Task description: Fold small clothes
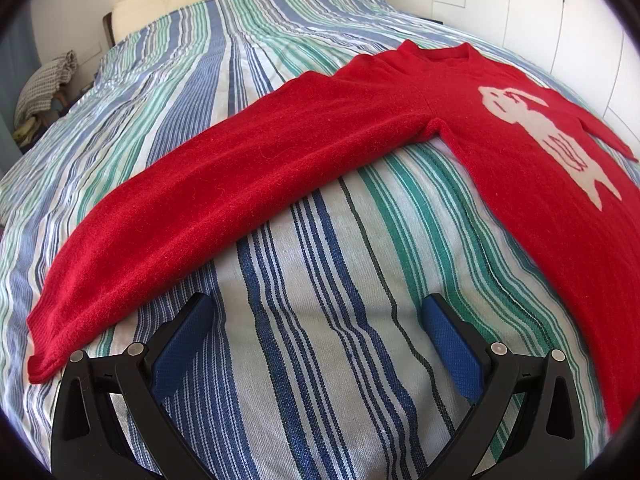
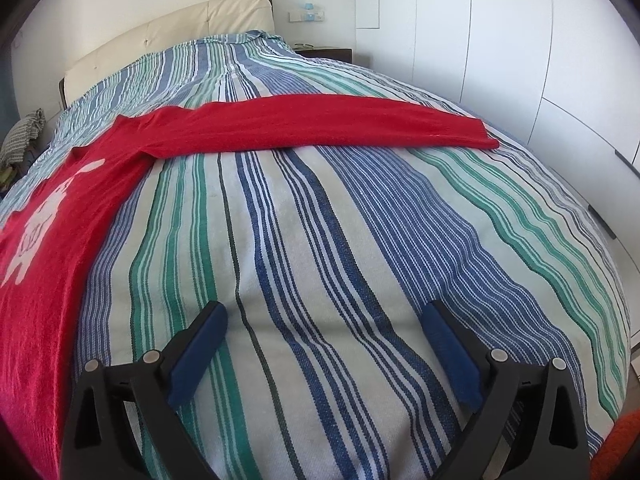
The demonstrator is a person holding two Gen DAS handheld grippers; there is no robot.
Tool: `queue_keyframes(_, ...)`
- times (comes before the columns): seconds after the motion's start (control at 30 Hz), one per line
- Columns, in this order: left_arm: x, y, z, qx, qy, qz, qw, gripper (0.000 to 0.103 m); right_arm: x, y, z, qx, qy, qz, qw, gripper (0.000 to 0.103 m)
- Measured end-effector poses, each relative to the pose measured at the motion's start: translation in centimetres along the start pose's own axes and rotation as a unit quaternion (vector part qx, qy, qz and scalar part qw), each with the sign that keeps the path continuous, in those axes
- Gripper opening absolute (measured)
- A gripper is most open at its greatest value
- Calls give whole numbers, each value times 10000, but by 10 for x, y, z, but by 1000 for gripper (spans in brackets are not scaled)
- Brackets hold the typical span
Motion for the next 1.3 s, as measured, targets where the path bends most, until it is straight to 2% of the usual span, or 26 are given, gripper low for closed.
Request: queue_keyframes(1.3,0,0,0,0,1,1,10000,103,-1,-3,2,175,-3,-44,9998,100)
Point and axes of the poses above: each gripper's, at about its wrist camera, not at the fingertips, and y roughly the way its jaws point, z to its left, x to its top, the point moved 10 cm from there along y, roughly the way its jaws point, and after that the axes turned 8 degrees about z, right-handed, at the moved point
